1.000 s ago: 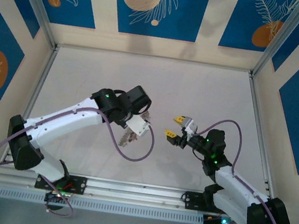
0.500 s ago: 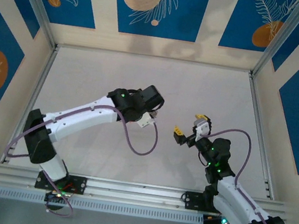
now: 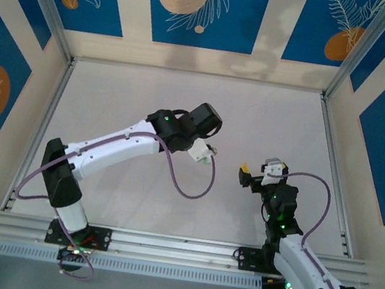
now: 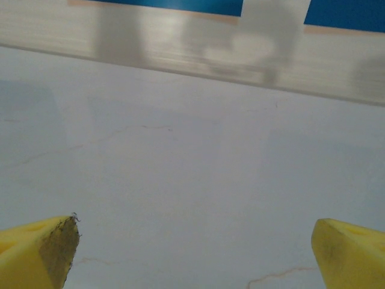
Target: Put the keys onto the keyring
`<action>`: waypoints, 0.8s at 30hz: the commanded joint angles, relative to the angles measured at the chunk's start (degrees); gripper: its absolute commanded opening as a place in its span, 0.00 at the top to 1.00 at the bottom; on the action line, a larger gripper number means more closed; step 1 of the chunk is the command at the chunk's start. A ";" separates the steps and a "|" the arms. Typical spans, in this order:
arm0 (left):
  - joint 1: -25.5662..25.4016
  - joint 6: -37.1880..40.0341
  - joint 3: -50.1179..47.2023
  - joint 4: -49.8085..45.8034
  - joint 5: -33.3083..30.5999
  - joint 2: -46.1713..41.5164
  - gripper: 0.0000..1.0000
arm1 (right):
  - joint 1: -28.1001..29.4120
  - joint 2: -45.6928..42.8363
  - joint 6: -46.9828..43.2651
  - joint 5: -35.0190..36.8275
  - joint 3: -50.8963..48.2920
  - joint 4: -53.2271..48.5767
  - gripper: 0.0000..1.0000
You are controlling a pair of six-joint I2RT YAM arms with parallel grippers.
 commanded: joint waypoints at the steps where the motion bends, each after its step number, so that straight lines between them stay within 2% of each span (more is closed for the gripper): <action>1: -1.92 -2.05 2.49 -0.06 7.84 0.72 1.00 | -0.92 -0.60 1.52 0.99 -0.32 1.06 0.01; 5: -2.66 -2.81 2.78 -0.80 8.74 2.25 1.00 | -1.62 -1.16 1.60 -0.04 -0.44 0.81 0.01; 10: -2.75 -7.32 4.56 -5.80 10.11 4.87 1.00 | -2.26 -2.44 2.42 0.86 -0.99 0.90 0.01; 16: -2.36 -10.30 0.96 -4.38 13.78 6.30 1.00 | -2.91 -6.53 2.32 0.82 -1.57 -1.46 0.01; 24: -2.14 -11.98 0.74 -5.31 13.89 8.95 1.00 | -3.30 -10.14 1.37 0.83 -2.56 -3.23 0.01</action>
